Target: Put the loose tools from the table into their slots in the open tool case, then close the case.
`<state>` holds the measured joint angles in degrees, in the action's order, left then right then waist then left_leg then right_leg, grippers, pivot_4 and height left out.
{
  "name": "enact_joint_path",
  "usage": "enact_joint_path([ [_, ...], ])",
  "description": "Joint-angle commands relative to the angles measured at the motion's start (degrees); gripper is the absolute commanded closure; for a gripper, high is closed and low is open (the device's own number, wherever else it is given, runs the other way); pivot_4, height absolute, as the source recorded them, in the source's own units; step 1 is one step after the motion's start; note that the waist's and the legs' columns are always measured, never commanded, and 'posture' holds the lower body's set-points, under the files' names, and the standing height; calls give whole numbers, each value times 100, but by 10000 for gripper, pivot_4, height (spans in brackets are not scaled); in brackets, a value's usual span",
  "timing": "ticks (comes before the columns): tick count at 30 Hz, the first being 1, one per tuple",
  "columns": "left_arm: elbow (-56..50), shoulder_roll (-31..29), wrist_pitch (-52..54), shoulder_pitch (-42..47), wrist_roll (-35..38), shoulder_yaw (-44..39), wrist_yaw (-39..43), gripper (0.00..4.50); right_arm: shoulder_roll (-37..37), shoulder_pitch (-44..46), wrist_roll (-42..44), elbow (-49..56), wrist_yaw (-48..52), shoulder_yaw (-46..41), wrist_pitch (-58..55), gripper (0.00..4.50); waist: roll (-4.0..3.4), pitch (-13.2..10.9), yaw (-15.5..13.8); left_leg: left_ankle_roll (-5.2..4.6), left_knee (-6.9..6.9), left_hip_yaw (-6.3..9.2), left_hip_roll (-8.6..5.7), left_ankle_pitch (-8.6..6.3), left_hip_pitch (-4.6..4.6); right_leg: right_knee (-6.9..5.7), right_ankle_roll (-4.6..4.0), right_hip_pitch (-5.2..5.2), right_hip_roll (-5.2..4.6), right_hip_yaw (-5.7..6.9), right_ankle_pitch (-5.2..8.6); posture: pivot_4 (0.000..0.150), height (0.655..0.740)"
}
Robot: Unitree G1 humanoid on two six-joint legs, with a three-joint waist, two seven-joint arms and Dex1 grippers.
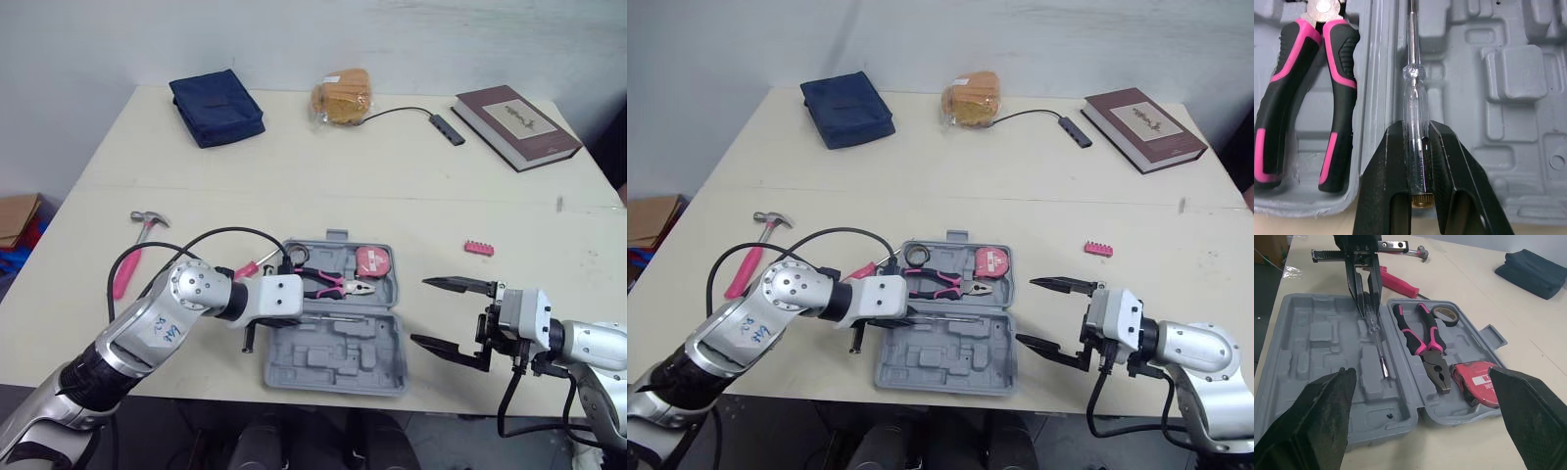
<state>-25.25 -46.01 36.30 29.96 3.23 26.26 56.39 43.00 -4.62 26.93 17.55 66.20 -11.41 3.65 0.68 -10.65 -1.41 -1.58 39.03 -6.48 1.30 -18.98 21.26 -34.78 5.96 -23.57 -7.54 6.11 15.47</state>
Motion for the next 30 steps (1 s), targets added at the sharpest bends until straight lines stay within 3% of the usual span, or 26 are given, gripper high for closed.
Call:
enact_joint_path([
  [1,42,44,-80,138,-221,94,29,44678,-17,7,33,132,-20,-3,85,0,0,0,0,0,0,0,0,0,0,0,0,0,0,0,0,1500,7400],
  [13,249,259,-529,204,-567,169,38,44678,-40,-31,11,175,-103,64,95,0,0,0,-7,-1,5,0,0,-1,-2,-4,0,4,-1,0,0,1500,7400],
  [14,248,273,-586,192,-550,131,52,35229,-42,-35,12,188,-109,67,86,0,0,0,-7,-1,5,0,0,-1,-2,-5,0,4,-1,0,0,1500,7400],
  [15,258,293,-733,186,-554,82,28,33142,-43,-36,18,199,-114,68,73,0,0,0,-7,-1,5,0,-1,-1,-2,-5,0,4,-2,0,0,1500,7400],
  [18,163,253,-1019,183,-450,-160,71,21246,-29,-63,41,239,-115,60,52,0,0,0,-1,-1,6,0,0,-1,-2,-6,1,3,-2,-1,0,1500,7400],
  [23,2,6,-1310,5,-165,-529,381,21246,-1,-81,73,276,-111,44,11,0,0,0,15,-1,6,-1,4,-1,-3,-7,0,2,-1,0,0,1500,7400],
  [26,295,403,-1980,-250,389,-1144,212,21246,9,-84,70,243,-96,41,5,0,-1,0,7,-1,6,-1,4,-1,-3,-8,0,2,-3,-1,0,1500,7400],
  [30,611,1124,-2032,-552,1124,-1657,20,33946,-24,-99,61,280,-138,81,-24,0,-1,0,-4,-2,10,2,4,-1,-2,-7,1,5,-5,2,0,1500,7400],
])
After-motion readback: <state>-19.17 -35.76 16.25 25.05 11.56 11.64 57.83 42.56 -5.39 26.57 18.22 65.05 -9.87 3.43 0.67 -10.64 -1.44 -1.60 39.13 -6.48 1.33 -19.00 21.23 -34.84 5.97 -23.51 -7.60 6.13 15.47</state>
